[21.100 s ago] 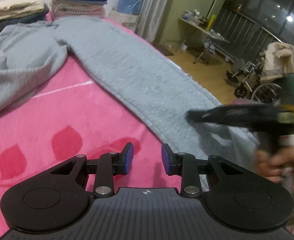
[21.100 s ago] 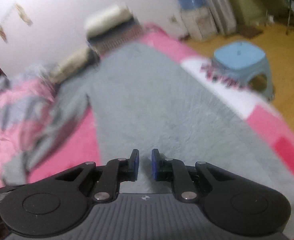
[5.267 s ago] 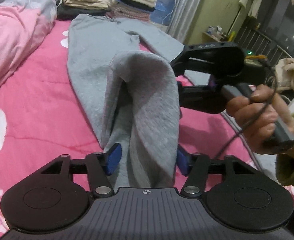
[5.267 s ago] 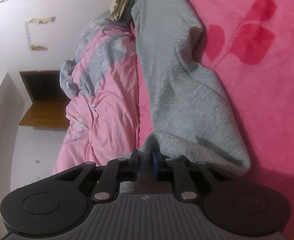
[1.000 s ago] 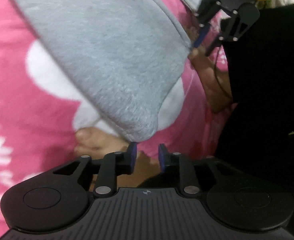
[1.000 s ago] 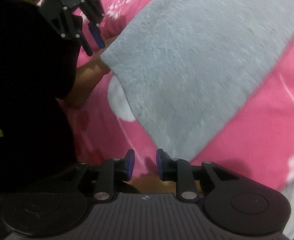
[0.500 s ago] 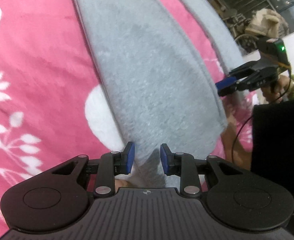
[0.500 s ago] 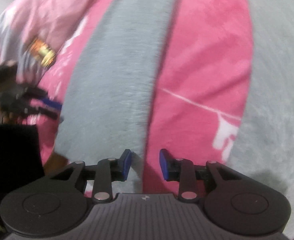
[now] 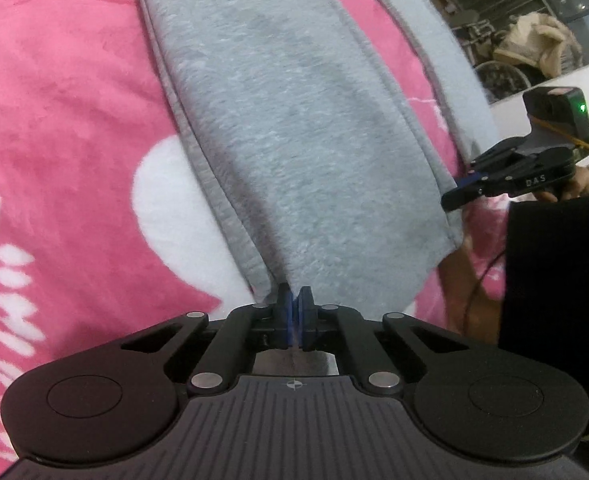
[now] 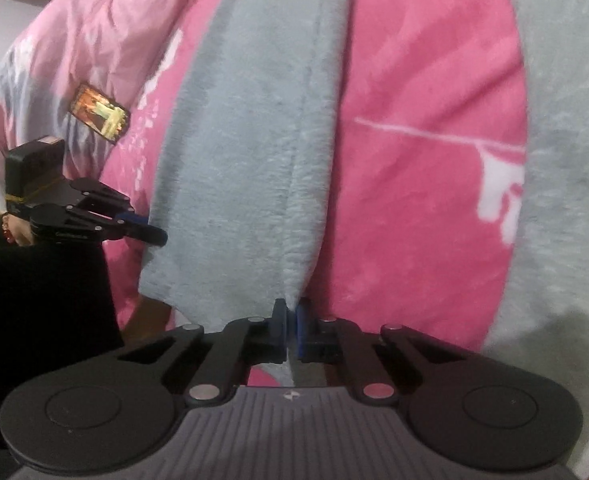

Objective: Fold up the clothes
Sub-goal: 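Pinch the folded pants edge with both grippers, then open both grippers and raise them off the grey sweatpants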

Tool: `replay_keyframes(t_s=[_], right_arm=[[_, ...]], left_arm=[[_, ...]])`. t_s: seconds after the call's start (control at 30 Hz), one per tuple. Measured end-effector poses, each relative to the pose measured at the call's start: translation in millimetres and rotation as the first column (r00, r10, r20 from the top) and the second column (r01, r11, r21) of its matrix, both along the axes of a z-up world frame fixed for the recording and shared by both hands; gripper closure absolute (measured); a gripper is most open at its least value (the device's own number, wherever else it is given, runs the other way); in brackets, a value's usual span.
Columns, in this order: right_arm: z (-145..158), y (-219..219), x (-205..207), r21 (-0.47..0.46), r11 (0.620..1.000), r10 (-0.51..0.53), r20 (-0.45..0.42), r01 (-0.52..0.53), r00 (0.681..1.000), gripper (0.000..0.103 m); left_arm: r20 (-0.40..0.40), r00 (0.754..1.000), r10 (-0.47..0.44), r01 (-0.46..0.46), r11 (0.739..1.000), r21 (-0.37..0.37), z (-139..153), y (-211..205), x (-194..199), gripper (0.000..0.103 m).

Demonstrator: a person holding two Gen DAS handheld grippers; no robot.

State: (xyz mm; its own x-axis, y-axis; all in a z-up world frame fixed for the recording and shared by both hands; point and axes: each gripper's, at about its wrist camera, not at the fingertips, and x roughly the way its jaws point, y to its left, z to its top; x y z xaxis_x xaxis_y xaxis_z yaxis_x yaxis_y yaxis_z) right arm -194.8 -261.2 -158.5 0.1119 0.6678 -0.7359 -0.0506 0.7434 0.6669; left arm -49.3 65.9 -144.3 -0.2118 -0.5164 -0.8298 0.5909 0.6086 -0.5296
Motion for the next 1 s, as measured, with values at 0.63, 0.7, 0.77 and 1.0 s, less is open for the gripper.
replay_keyframes(t_s=[0.63,0.7,0.77,1.0], right_arm=[[-1,-12,-11,-0.044,0.998,0.033,-0.025,-0.034,0.999,0.102],[-4,-13,-10,-0.044,0.999,0.027,-0.037,-0.028,0.999,0.102],[-3,-16,-12,-0.070,0.997,0.027,-0.048,-0.030,0.998,0.100],[30,-43,-25,-0.134,0.991,0.031,0.044,-0.025,0.999,0.099]], left_arm=[[-0.040,0.998,-0.038,0.040,0.998,0.049,-17,-1,-5,0.103],[-0.038,0.998,-0.046,0.047,0.998,0.048,-15,0,-6,0.103],[-0.053,0.998,-0.045,0.048,0.998,0.051,-12,3,-6,0.098],[-0.037,0.999,-0.030,0.034,0.991,0.127,2,27,0,0.086]])
